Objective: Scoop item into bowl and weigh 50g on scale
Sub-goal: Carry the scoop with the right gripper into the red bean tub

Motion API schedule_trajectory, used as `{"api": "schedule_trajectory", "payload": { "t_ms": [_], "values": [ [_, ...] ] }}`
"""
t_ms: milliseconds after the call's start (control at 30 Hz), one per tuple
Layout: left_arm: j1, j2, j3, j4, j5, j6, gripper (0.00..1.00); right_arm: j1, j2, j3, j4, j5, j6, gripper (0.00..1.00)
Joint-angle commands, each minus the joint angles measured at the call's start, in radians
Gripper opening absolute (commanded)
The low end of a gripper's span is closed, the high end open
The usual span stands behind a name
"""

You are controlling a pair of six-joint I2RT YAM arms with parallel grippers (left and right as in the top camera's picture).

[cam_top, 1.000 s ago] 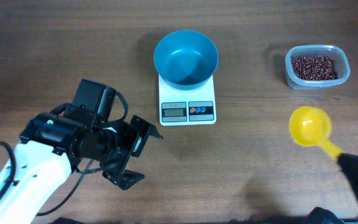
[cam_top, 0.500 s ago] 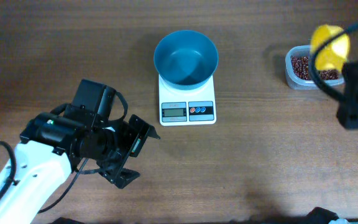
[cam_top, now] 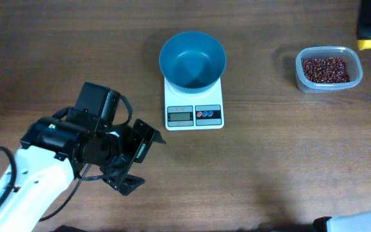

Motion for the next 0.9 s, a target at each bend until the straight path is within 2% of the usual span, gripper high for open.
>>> {"api": "schedule_trajectory", "payload": {
  "t_ms": [0, 133, 267, 633, 867],
  "values": [
    [-0.003, 0.004, 0.009, -0.001, -0.011, 0.016, 0.99, -0.019, 0.114, 0.016, 0.008, -0.072, -0.121, 0.04],
    [-0.003, 0.004, 0.009, -0.001, -0.011, 0.016, 0.99, -0.019, 0.241, 0.016, 0.05, -0.059, -0.186, 0.04],
    [-0.003, 0.004, 0.009, -0.001, -0.011, 0.016, 0.99, -0.019, 0.32, 0.015, 0.101, 0.053, -0.193, 0.04],
    [-0.003, 0.004, 0.009, -0.001, -0.011, 0.016, 0.99, -0.019, 0.371, -0.005, 0.117, 0.136, -0.235, 0.04],
    [-0.003, 0.004, 0.009, -0.001, -0.011, 0.016, 0.99, -0.019, 0.371, -0.109, 0.158, 0.233, -0.199, 0.04]
  ]
}}
